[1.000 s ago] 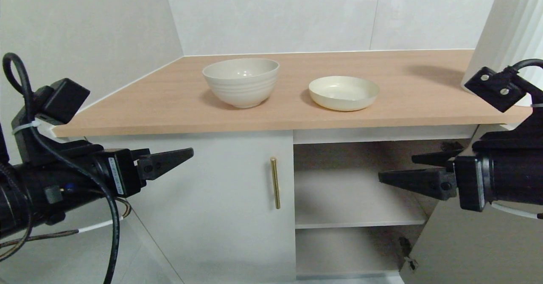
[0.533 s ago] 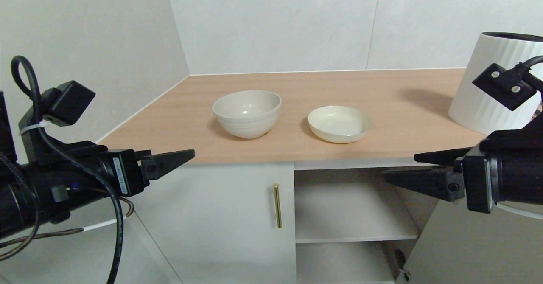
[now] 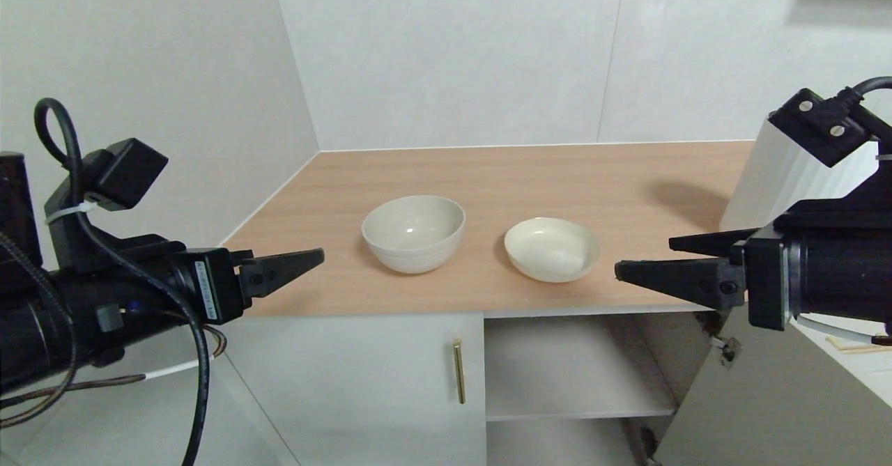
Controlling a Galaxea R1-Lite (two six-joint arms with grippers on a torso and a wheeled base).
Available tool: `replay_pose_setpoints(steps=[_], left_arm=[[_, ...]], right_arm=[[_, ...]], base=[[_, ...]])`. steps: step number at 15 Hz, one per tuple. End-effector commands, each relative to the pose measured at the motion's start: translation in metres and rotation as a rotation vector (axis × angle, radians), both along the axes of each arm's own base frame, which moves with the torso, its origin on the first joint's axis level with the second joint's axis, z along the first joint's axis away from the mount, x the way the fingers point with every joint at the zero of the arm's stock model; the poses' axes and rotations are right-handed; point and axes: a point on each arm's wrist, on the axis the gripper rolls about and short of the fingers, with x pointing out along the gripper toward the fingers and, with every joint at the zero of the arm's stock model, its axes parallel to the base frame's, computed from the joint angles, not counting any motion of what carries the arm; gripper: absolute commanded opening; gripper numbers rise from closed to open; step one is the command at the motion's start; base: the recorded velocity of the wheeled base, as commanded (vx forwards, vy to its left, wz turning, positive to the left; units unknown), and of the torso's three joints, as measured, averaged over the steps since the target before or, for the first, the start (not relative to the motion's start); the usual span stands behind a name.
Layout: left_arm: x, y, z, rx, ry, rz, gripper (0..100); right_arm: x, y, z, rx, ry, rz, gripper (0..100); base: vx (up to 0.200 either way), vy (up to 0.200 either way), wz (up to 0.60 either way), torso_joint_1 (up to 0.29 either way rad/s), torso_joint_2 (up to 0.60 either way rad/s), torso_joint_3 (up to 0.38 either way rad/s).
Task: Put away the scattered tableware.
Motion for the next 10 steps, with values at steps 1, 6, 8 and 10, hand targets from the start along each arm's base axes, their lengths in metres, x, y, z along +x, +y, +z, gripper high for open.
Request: replay_pose_setpoints(steps=[1, 6, 8, 10], left_arm=[[0.001, 0.0, 0.0, 0.0, 0.001, 0.0, 100], [0.013, -0.004, 0.011, -0.007, -0.025, 0.005, 100], [0.038, -0.011, 0.022, -0.006, -0.042, 0.033, 100], [0.063, -0.013, 0.027, 0.034, -0.022, 0.153, 100]], right_arm=[[0.007, 0.003, -0.005, -0.009, 0.012, -0.008, 100], [0.045, 0.008, -0.013, 0.007, -0.02, -0.082, 100], [0.078, 0.011, -0.014, 0.002, -0.014, -0.139, 100], [0.098, 0.018, -0.009, -0.006, 0.032, -0.218, 100]], base=[[0.0, 0.0, 0.0, 0.193, -0.5, -0.315], [0.0, 0.0, 0.0, 0.13, -0.33, -0.203], [0.0, 0.0, 0.0, 0.013, -0.03, -0.018], [0.0, 0.0, 0.0, 0.0, 0.0, 0.0]])
